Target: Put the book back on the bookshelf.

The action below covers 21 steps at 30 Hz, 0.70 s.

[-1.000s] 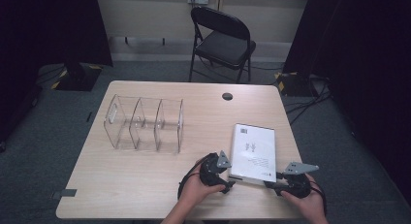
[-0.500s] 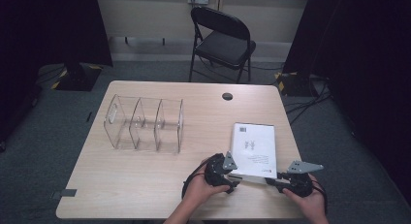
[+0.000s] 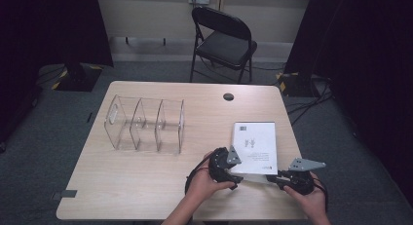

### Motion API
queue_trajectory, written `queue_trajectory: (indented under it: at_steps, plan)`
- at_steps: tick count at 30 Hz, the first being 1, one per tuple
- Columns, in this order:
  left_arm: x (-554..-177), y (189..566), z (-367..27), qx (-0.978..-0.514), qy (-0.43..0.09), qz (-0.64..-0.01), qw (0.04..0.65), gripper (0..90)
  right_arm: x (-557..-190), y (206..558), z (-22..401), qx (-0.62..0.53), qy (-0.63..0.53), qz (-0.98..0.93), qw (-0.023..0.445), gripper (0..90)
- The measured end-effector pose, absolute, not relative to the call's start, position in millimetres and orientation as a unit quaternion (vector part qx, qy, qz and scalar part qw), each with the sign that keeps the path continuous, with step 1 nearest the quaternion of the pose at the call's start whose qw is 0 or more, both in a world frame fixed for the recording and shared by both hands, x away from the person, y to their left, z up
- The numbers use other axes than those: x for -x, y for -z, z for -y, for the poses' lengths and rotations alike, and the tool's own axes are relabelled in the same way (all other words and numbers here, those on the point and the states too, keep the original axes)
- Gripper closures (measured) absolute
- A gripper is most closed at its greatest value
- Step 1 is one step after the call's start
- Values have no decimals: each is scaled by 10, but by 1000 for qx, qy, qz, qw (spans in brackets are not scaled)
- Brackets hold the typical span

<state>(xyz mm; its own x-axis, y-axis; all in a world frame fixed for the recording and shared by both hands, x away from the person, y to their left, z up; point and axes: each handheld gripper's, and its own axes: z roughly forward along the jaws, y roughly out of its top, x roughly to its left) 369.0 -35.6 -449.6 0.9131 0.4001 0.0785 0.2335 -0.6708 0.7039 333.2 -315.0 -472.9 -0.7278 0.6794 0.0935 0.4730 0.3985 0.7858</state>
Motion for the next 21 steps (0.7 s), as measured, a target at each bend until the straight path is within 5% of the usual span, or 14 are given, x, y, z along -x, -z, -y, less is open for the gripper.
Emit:
queue_trajectory:
  at_steps: [21]
  plan:
    - [-3808,4566,725,-908,-154,-149,360,154,-3400,4657,3064,-337,-438,-825,119,722]
